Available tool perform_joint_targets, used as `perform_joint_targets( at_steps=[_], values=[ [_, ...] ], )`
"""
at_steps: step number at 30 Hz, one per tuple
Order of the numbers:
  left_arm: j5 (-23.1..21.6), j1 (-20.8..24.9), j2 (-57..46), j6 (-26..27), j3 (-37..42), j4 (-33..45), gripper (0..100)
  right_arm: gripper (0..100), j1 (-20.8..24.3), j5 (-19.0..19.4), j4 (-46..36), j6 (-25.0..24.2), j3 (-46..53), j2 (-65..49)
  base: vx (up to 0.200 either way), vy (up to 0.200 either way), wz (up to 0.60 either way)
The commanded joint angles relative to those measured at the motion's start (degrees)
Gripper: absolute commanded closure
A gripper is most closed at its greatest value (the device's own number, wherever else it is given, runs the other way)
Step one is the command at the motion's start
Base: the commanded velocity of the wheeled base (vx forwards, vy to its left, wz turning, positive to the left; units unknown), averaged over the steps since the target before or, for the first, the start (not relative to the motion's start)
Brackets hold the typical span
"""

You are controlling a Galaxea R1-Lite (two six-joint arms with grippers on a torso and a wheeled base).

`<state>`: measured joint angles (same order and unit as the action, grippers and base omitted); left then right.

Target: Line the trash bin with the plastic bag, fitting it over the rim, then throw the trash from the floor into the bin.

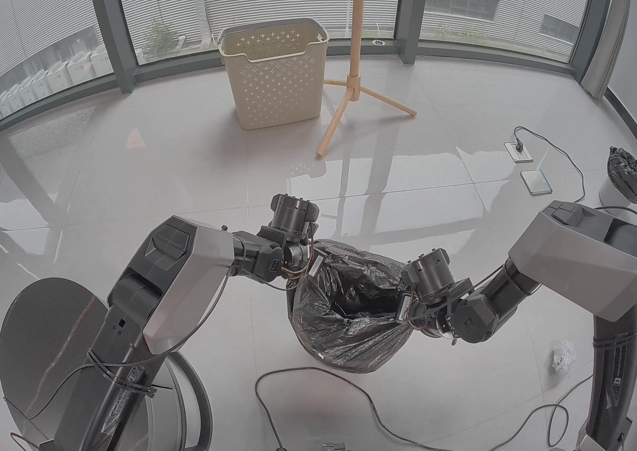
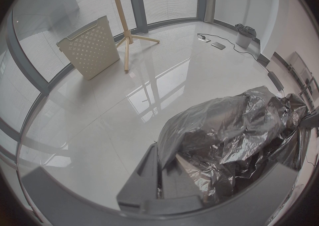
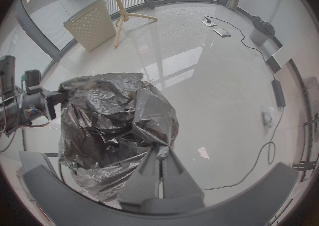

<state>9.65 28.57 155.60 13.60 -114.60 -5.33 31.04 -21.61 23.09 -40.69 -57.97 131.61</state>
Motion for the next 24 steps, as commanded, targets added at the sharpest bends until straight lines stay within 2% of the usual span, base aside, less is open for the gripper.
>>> perform_joint_targets(
  at_steps=[1, 3, 4, 24],
  values=[
    [0.0, -0.2, 0.5, 0.0, 0.0, 0.0, 100, 100, 1.2, 2.1, 2.4, 0.1, 1.0, 0.0, 0.0, 0.0, 0.0],
    [0.3, -0.2, 0.7, 0.0, 0.0, 0.1, 100, 100, 1.9, 2.6, 4.0, 0.7, 1.1, -0.9, 0.0, 0.0, 0.0],
    [0.2, -0.3, 0.6, 0.0, 0.0, 0.1, 100, 0, 2.1, 2.7, 4.2, 1.0, 1.1, -1.0, 0.0, 0.0, 0.0],
    [-0.2, -1.3, -0.3, 0.3, 0.0, -1.5, 100, 0, 0.8, 2.8, 4.4, 2.9, 3.6, -4.8, 0.0, 0.0, 0.0]
  ],
)
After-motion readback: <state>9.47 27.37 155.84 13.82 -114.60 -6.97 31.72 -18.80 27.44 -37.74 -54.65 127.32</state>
